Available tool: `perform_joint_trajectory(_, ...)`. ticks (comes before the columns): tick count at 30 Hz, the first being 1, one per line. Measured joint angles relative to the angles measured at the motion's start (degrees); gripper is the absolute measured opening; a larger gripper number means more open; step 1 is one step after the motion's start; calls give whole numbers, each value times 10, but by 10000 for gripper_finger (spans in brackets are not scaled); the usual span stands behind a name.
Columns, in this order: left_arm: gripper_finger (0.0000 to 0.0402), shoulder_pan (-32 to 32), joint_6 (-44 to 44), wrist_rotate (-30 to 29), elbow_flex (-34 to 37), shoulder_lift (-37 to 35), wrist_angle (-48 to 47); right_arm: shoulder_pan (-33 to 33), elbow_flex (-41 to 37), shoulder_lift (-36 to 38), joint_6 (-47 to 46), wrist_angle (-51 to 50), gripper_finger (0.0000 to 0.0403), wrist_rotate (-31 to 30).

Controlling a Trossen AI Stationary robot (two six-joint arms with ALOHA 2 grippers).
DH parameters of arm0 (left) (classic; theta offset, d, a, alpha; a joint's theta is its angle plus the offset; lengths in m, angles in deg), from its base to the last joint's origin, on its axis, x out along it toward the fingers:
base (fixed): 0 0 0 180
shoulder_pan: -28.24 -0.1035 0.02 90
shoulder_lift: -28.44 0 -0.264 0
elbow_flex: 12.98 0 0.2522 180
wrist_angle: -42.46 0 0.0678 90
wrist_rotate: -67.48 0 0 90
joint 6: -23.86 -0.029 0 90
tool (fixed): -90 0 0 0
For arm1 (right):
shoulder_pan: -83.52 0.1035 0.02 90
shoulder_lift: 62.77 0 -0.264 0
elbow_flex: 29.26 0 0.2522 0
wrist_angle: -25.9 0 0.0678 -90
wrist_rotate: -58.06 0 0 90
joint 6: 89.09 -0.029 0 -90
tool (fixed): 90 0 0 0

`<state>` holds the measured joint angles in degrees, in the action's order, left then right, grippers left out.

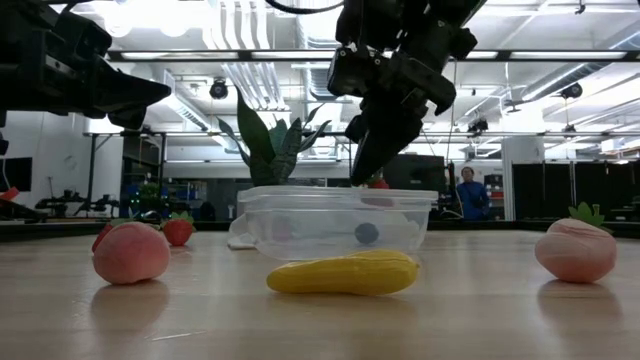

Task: Pick and placing Produce into tupperware
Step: Put the strawberry into the transparent bin

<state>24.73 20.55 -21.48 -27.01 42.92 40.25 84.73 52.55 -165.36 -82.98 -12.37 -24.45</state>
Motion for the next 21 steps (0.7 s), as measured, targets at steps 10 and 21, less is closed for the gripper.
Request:
perform_joint_trajectory(10, 0, 0, 0, 0, 0, 0, 0, -1, -18, 0, -1, 15, 8, 0)
perform_joint_trajectory(21, 0, 0, 0, 0, 0, 0, 0, -1, -19, 0, -12, 23, 19, 4)
